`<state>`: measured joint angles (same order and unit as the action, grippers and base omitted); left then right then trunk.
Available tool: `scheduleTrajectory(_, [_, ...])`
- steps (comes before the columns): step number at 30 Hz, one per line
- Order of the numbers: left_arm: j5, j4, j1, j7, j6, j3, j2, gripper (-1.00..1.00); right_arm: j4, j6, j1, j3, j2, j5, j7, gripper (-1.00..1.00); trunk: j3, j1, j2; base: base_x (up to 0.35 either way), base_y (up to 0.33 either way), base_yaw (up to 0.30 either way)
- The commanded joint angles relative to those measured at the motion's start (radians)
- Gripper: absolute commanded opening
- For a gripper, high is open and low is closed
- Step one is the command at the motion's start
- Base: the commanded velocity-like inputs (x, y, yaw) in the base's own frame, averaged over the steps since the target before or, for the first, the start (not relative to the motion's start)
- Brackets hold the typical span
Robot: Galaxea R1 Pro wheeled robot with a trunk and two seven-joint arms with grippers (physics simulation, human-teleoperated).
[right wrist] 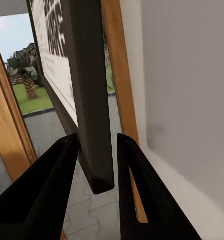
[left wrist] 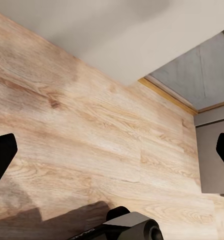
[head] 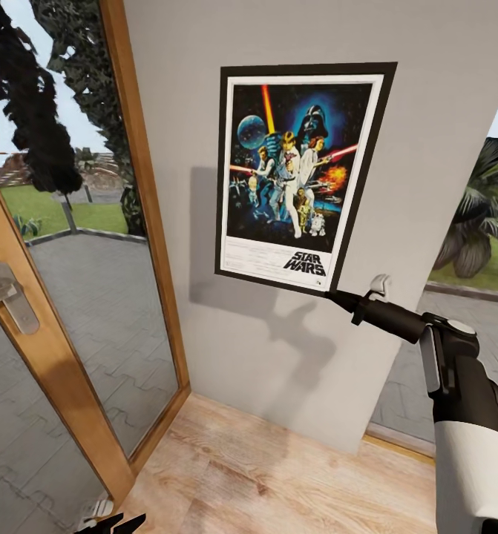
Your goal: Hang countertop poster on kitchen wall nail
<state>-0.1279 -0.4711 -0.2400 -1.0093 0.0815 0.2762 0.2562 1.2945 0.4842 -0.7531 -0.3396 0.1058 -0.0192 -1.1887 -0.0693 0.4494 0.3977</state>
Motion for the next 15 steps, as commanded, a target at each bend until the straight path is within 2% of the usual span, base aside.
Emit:
scheduleTrajectory(1, [-0.004, 0.000, -0.001, -0.005, 0.008, 0.002, 0.000, 1.00, 0.000, 0.009, -0.001, -0.001, 0.000, -0.002, -0.003, -1.00, -0.002, 0.001, 0.002, 0.000, 0.000, 0.000])
scheduleTrajectory(15, [-0.004, 0.000, -0.001, -0.005, 0.008, 0.001, 0.000, 1.00, 0.000, 0.008, -0.001, -0.001, 0.000, -0.002, -0.003, -1.00, -0.002, 0.001, 0.002, 0.031, 0.000, 0.000])
